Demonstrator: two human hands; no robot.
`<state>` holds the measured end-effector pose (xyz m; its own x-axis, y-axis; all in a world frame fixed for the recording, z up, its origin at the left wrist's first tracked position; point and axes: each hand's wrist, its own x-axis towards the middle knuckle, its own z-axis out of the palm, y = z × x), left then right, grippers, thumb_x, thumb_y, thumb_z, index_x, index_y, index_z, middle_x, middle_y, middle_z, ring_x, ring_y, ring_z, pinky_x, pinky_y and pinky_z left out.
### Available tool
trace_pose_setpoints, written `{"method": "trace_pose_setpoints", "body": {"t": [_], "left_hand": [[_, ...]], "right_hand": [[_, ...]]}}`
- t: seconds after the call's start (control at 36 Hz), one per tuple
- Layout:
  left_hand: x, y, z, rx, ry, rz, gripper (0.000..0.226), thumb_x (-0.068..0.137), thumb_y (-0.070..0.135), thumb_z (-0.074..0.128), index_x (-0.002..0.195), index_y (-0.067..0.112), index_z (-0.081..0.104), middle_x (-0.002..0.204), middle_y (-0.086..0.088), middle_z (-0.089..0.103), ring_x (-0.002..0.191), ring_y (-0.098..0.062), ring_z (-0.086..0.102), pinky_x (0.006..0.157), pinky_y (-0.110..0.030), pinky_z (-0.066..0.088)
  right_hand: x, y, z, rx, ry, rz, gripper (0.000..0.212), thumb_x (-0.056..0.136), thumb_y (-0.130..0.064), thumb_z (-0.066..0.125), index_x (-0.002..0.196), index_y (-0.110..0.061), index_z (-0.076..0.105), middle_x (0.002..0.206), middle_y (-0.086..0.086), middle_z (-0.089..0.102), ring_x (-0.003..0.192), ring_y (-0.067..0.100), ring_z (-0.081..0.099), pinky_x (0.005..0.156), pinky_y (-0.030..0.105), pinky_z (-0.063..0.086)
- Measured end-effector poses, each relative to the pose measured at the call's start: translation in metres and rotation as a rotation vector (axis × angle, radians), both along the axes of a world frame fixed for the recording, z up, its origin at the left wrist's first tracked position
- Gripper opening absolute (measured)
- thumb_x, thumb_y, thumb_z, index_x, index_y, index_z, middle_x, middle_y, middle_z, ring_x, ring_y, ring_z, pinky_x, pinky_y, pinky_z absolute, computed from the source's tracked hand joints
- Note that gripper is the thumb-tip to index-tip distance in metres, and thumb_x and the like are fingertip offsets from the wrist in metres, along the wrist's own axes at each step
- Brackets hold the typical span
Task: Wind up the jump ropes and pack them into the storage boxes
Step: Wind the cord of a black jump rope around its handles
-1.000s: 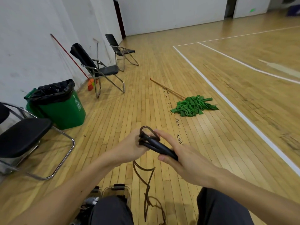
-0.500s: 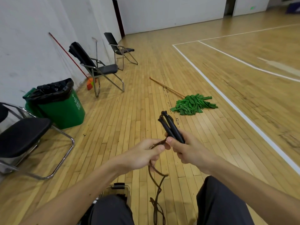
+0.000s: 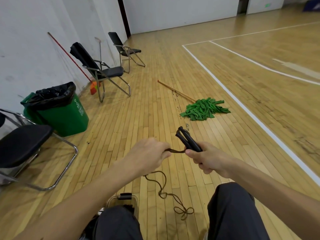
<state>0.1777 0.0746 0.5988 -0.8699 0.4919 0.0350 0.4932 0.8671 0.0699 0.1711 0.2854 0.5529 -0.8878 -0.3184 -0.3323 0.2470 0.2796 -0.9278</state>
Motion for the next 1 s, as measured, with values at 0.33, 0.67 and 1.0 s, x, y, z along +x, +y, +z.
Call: {"method": "trace_pose_setpoints", "body": {"t": [0.33,0.67,1.0], "left_hand": [[-0.015,-0.006,0.043,-0.018,0.070,-0.397,0.025,0.089,0.043,0.068,0.092,0.018,0.069,0.079,0.009,0.061,0.069,-0.006,0.052,0.065,-0.013,0.033],[-0.027,0.007,0.062,0.248,-0.603,-0.378,0.023,0.076,0.025,0.085,0.090,0.009,0.077,0.081,0.003,0.073,0.076,-0.007,0.067,0.070,-0.019,0.052],[-0.019,0.004,0.014,0.675,-0.893,-0.311,0.042,0.090,0.047,0.058,0.089,0.006,0.065,0.074,0.013,0.066,0.070,-0.002,0.061,0.069,-0.014,0.046]], "right_hand": [[0.024,0.006,0.026,0.150,-0.147,0.381,0.010,0.102,-0.023,0.060,0.110,-0.022,0.055,0.067,-0.004,0.038,0.051,0.007,0.030,0.048,0.021,0.030],[0.050,-0.005,0.045,0.155,-0.068,0.702,0.016,0.102,-0.030,0.060,0.087,-0.035,0.055,0.069,-0.006,0.041,0.054,0.007,0.035,0.051,0.021,0.036],[0.058,0.004,0.063,0.057,0.180,0.666,0.018,0.104,-0.027,0.055,0.087,-0.032,0.053,0.067,-0.010,0.037,0.053,0.007,0.033,0.048,0.018,0.033]]}}
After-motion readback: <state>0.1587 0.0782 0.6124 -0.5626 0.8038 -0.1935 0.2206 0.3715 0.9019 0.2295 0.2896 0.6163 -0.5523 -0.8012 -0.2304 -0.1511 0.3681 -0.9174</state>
